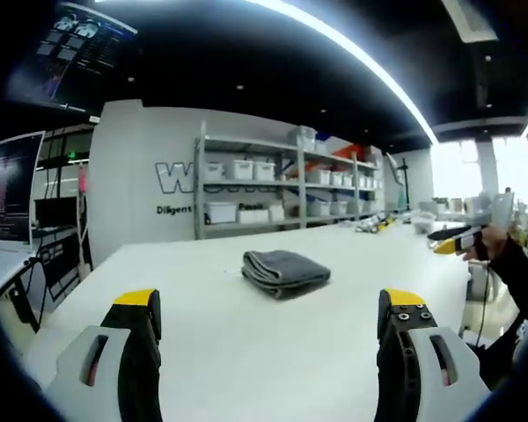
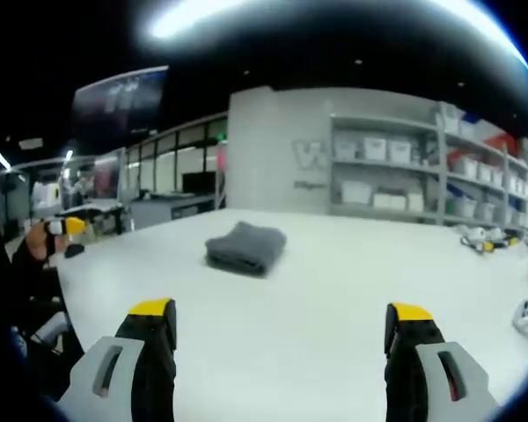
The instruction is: Open the folded towel by lifting each exposed corner and separating the folded layers until the towel lies flat within the target outline without major curled edges
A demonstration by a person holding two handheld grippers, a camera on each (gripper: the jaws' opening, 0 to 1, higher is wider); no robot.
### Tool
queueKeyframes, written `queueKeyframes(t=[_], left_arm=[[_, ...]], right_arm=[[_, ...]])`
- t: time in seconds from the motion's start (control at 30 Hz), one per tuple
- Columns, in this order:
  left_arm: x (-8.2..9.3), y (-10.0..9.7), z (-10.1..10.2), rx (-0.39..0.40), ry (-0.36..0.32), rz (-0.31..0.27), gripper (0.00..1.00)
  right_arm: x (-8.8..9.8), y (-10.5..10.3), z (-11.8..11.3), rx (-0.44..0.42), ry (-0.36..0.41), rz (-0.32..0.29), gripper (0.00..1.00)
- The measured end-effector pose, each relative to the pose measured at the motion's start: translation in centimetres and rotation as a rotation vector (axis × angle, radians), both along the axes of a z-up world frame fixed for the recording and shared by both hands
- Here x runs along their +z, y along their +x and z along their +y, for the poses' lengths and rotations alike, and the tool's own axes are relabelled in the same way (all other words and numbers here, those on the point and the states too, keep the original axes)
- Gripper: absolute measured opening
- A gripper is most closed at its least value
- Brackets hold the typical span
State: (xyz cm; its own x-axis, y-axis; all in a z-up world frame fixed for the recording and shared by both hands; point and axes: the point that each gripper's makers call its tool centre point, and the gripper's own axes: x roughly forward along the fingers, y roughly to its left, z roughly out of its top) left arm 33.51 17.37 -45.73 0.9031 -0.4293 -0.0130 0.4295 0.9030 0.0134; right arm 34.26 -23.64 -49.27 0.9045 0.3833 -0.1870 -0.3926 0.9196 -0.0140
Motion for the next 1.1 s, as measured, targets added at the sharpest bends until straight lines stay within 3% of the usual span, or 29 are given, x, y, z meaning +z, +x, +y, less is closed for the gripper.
queueKeyframes(t=[0.37,0.53,0.57,0.87,1.03,1.1], left_arm=[[0.1,-0.4,-0.8,-0.020,-0.006,0.006,1.00],[-0.4,-0.3,-0.8,-0.022,0.005,0.013,1.00],[-0.2,-0.3,-0.8,-0.019,0.012,-0.008,1.00],[0.0,-0.6,-1.2,-0.041,-0.005,-0.015,1.00],[-0.5,-1.1,-0.8,-0.017,0.005,0.003,1.00],[-0.4,-1.4,-0.4,-0.003,-0.004,-0.001,1.00]], right_arm=[[0.3,-0.9,-0.7,-0.003,0.030,-0.018,1.00],[-0.7,-0.6,-1.2,-0.042,0.029,0.026,1.00],[-0.7,-0.6,-1.2,-0.039,0.026,0.024,1.00],[-1.1,-0.7,-1.6,-0.040,0.014,-0.004,1.00],[-0.4,-0.9,-1.8,-0.044,0.044,-0.019,1.00],[0.1,-1.2,-1.2,-0.004,0.043,-0.041,1.00]])
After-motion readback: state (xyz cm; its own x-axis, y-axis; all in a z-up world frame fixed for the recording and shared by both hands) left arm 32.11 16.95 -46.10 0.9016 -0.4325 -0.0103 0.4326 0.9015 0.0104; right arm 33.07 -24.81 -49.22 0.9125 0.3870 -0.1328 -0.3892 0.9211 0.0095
